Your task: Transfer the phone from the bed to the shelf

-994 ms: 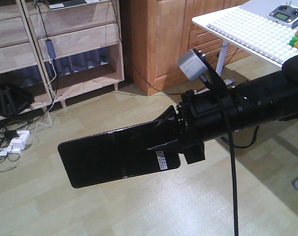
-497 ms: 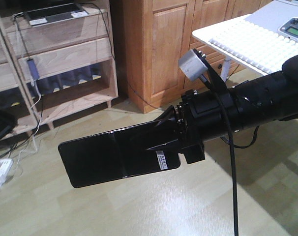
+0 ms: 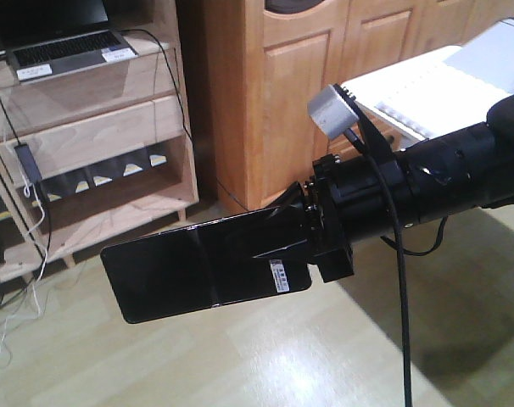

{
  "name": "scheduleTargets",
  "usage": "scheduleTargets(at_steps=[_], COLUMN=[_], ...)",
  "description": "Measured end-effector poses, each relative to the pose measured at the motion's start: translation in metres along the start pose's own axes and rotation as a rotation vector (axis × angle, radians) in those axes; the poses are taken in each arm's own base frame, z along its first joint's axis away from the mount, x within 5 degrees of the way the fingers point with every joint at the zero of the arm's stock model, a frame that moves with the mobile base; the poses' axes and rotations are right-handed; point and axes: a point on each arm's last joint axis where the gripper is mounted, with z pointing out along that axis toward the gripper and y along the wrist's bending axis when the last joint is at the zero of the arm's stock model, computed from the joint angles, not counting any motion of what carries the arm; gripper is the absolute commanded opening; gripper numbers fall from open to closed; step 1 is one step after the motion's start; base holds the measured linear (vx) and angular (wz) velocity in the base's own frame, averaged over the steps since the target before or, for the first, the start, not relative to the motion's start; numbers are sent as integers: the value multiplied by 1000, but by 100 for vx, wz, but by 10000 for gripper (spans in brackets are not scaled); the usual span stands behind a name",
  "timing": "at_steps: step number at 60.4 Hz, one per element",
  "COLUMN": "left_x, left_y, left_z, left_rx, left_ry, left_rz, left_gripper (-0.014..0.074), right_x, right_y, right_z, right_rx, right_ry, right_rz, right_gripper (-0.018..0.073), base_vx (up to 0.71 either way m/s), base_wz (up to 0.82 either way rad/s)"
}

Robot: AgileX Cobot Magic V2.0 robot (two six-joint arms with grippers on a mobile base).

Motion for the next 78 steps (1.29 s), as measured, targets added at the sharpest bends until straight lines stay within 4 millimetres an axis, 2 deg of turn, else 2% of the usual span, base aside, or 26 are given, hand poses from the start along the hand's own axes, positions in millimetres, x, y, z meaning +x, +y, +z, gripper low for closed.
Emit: scheduleTargets(at_steps=[78], left_x=[0], left_y=[0], left_z=[0], left_rx=[0], left_ry=[0], left_rz=[0], left_gripper=[1], right_x=[0], right_y=[0], right_z=[0], right_rx=[1], right_ry=[0], right_rz=[0], right_gripper=[-2], base_vx=[44], base_wz=[22])
